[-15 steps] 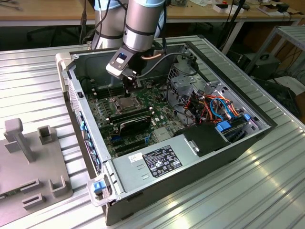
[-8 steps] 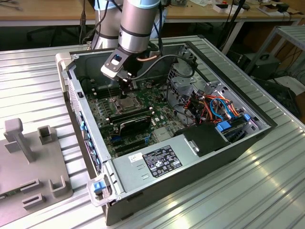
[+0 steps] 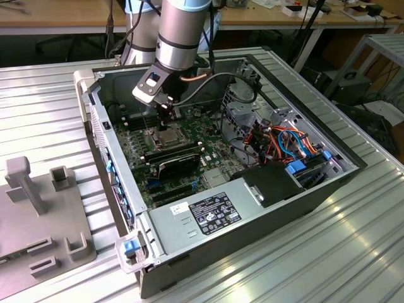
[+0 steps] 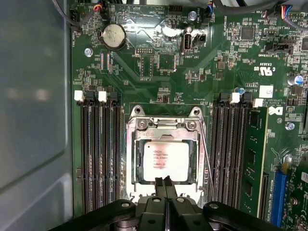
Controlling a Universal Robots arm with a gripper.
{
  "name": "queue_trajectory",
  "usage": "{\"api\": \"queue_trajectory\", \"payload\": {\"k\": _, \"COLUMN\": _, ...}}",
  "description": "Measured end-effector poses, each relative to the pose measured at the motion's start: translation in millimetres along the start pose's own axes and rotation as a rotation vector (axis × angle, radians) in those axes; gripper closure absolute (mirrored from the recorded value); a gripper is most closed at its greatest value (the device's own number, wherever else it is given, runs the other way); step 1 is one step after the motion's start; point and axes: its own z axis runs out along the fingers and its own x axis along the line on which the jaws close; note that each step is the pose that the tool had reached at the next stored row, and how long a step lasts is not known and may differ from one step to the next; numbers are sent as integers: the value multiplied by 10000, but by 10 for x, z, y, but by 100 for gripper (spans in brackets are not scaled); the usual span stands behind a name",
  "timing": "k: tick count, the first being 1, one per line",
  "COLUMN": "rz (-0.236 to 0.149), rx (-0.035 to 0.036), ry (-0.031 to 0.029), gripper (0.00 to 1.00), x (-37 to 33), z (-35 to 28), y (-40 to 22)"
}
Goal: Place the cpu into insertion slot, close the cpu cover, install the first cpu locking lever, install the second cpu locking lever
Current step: 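Close the cpu cover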
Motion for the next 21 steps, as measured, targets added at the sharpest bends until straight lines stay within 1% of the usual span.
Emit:
{"api": "queue_trajectory", "payload": {"k": 1, "rz": 1, "rx": 1, "ry": -1, "gripper": 89, "x": 0, "z": 6, "y": -17}}
{"api": "queue_trajectory", "payload": {"k": 3, "rz": 0, "rx": 1, "ry": -2, "gripper": 89, "x": 1, "z": 25, "y": -31}}
{"api": "queue_trajectory", "payload": {"k": 7, "rz": 0, "rx": 1, "ry": -1, "gripper": 89, "x": 3, "z": 103, "y": -49}}
{"api": "queue_trajectory", "payload": {"k": 9, "rz": 0, "rx": 0, "ry": 0, "gripper": 89, "x": 5, "z": 156, "y": -72}}
{"api": "queue_trajectory", "payload": {"k": 11, "rz": -1, "rx": 0, "ry": 0, "gripper": 89, "x": 6, "z": 192, "y": -77}}
{"api": "queue_trajectory", "payload": {"k": 14, "rz": 0, "rx": 1, "ry": -1, "gripper": 89, "x": 6, "z": 193, "y": -78}}
{"api": "queue_trajectory", "payload": {"k": 15, "rz": 0, "rx": 1, "ry": -1, "gripper": 89, "x": 6, "z": 184, "y": -79}}
{"api": "queue_trajectory", "payload": {"k": 18, "rz": 0, "rx": 0, "ry": -2, "gripper": 89, "x": 5, "z": 141, "y": -81}}
{"api": "queue_trajectory", "payload": {"k": 19, "rz": 0, "rx": -2, "ry": -9, "gripper": 89, "x": 4, "z": 113, "y": -83}}
{"api": "queue_trajectory", "payload": {"k": 21, "rz": 0, "rx": -11, "ry": -9, "gripper": 89, "x": 4, "z": 103, "y": -72}}
